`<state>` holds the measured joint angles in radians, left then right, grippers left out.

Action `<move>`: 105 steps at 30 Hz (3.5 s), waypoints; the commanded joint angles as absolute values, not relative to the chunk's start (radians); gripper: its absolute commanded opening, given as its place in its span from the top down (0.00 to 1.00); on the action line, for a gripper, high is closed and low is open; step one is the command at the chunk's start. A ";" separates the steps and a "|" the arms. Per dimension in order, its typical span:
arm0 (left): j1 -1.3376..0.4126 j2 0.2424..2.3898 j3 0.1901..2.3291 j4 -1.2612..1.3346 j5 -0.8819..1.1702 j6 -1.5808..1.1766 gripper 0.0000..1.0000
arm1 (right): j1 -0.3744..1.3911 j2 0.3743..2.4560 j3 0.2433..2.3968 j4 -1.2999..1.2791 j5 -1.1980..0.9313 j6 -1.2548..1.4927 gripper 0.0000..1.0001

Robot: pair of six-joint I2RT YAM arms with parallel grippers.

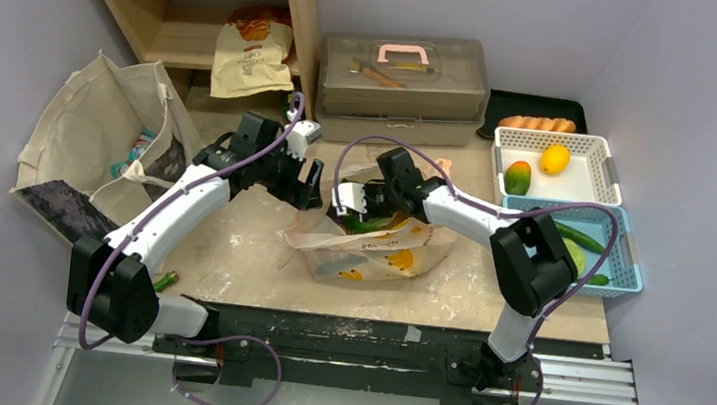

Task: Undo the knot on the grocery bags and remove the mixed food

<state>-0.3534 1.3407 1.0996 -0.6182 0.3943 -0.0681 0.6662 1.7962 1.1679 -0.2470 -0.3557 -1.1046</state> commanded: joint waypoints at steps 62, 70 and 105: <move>-0.324 1.329 1.141 -0.562 0.494 -0.121 0.11 | -0.307 1.162 1.633 -0.866 -0.523 -0.074 1.00; -0.324 1.327 1.129 -0.550 0.502 -0.126 0.10 | -0.395 1.135 1.388 -1.036 -0.390 -0.270 1.00; -0.324 1.257 1.091 -0.553 0.473 -0.109 0.08 | -0.410 1.159 1.200 -0.639 -0.414 -0.166 0.16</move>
<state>-0.3317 1.3201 1.0992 -0.5842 0.4679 -0.1127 -0.4072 1.2037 1.0176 -0.5194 -0.2752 -0.1612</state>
